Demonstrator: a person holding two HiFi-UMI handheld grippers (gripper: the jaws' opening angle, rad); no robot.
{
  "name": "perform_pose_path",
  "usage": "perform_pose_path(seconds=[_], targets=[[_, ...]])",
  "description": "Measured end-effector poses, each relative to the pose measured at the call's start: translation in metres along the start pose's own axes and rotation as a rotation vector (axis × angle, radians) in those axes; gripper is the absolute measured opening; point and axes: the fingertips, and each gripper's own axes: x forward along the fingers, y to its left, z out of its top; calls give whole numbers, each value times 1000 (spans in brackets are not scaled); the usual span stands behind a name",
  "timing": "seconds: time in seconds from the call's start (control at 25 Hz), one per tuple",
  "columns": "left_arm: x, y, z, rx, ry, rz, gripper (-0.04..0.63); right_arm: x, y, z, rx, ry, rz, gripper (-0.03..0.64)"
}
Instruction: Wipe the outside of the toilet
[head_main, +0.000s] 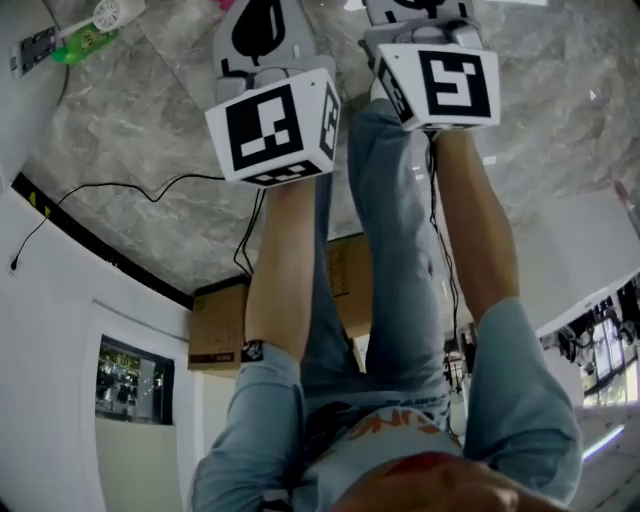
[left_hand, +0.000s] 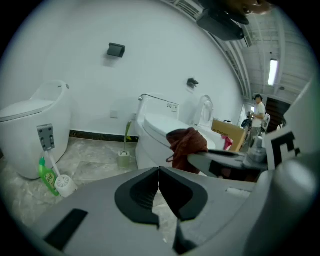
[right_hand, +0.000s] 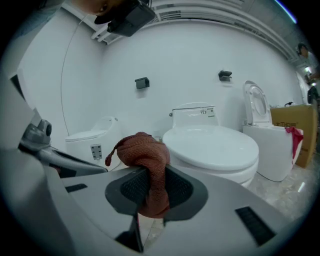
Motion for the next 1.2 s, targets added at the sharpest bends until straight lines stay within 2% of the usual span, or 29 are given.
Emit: perform_pose_path(seconds=[0.08,0.16,0.36,0.52,0.72,1.2], targets=[[7,3,-13,18,-3,-6,-5,12,3,-2,-32,-25,48,75],[11,10,-24,5,-17,5,-5,22,2,-4,-49,-49,52,75],[8,27,-42,-2,-36,33,-5,43,-3,-16,-60,-59,-41,72],[7,30,-44,-11,-28,39,-5,47,-7,-21,-44,-51,-78,72],[7,16,-33,30,-42,1,-5,40,-15,-25,-91,-31,-95,72],[9,-50,-44,98,19,-69,-5,-12,-70,-28,-68,-17,-140,72]])
